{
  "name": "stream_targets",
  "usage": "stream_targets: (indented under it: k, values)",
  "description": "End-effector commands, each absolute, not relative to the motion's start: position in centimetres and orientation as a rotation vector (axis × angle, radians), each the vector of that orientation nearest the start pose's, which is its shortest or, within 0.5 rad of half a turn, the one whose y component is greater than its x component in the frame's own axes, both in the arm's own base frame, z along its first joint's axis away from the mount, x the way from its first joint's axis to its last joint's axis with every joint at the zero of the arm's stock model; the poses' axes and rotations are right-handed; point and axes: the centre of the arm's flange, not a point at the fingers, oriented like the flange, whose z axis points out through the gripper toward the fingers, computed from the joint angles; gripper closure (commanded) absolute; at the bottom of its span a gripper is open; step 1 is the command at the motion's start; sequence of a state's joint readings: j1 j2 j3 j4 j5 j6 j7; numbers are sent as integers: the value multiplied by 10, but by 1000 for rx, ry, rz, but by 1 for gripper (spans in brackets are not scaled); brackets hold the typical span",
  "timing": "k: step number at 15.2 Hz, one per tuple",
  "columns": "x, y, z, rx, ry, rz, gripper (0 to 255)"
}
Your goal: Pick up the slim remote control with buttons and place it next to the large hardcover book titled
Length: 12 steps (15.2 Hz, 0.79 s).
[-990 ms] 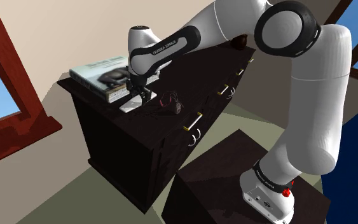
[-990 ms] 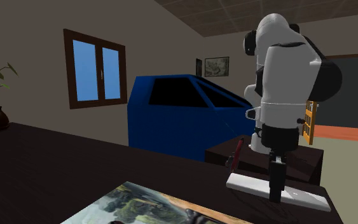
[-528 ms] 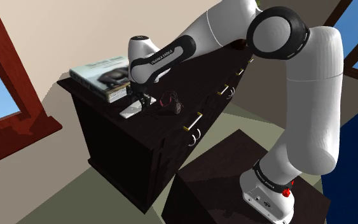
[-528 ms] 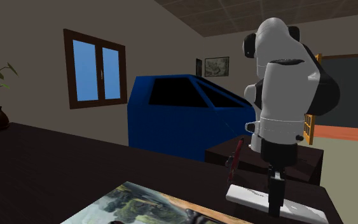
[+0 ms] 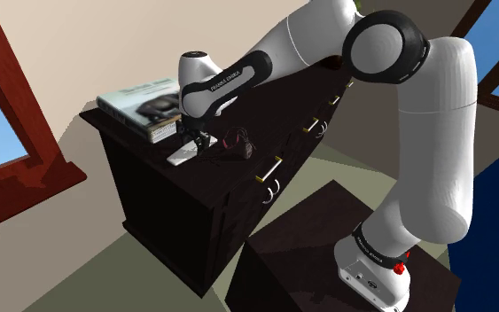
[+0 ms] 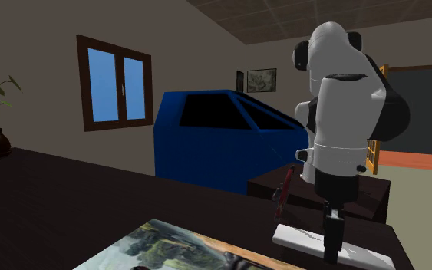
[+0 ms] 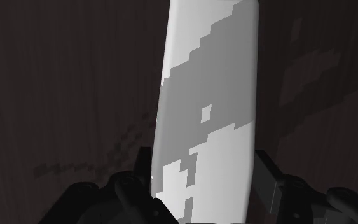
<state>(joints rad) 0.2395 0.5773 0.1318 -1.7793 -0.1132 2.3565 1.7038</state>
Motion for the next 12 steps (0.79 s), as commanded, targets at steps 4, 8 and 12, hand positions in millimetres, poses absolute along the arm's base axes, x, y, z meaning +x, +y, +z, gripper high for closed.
stream_targets:
  k: [4,8,12]
  values:
    - [618,232,235,-2524,1868,-17,0]
    - [618,232,262,-2524,1868,-17,0]
    - [617,232,285,-2524,1867,-17,0]
